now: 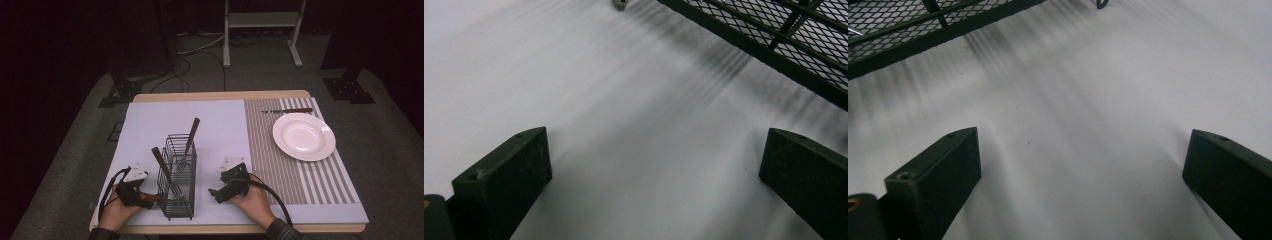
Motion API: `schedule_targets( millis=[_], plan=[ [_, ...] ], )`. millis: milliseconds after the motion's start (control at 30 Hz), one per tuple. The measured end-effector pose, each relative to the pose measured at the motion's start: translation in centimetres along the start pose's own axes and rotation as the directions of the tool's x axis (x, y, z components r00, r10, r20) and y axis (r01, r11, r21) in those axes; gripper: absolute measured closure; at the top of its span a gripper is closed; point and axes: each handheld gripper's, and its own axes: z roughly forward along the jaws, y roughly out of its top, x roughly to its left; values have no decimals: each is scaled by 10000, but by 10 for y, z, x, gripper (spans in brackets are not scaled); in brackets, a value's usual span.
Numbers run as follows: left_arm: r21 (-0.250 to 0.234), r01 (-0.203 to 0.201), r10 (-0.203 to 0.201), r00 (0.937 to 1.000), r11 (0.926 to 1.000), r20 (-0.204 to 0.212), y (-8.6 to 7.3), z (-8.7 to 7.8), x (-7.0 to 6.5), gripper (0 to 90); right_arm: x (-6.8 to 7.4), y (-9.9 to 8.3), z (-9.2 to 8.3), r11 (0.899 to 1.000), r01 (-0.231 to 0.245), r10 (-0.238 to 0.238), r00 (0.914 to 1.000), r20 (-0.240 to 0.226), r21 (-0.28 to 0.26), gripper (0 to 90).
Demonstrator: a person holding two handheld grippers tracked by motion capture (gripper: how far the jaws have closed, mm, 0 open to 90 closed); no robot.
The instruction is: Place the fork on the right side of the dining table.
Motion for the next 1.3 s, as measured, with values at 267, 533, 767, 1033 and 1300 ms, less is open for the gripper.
schedule_targets(
  millis=[267,533,767,1033,1300],
  plan=[
    [10,16,-16,10000,10000,16,0,0,0,0,0,0,0,10000,1,-1,10000,-8,4,13],
    [-4,-10,10,10000,10000,-4,0,0,0,0,-3,0,-1,10000,-82,82,9998,-169,-32,13],
    [19,1,-2,10000,10000,15,0,0,0,0,-8,2,-7,9995,-290,287,9993,-224,-148,13],
    [47,-34,34,10000,10000,13,0,0,0,0,-10,7,-15,9987,-335,325,9991,-273,-394,14],
    [39,-13,12,10000,10000,16,0,0,0,0,-15,15,-26,9974,-357,349,9993,-142,-629,13]
  ],
)
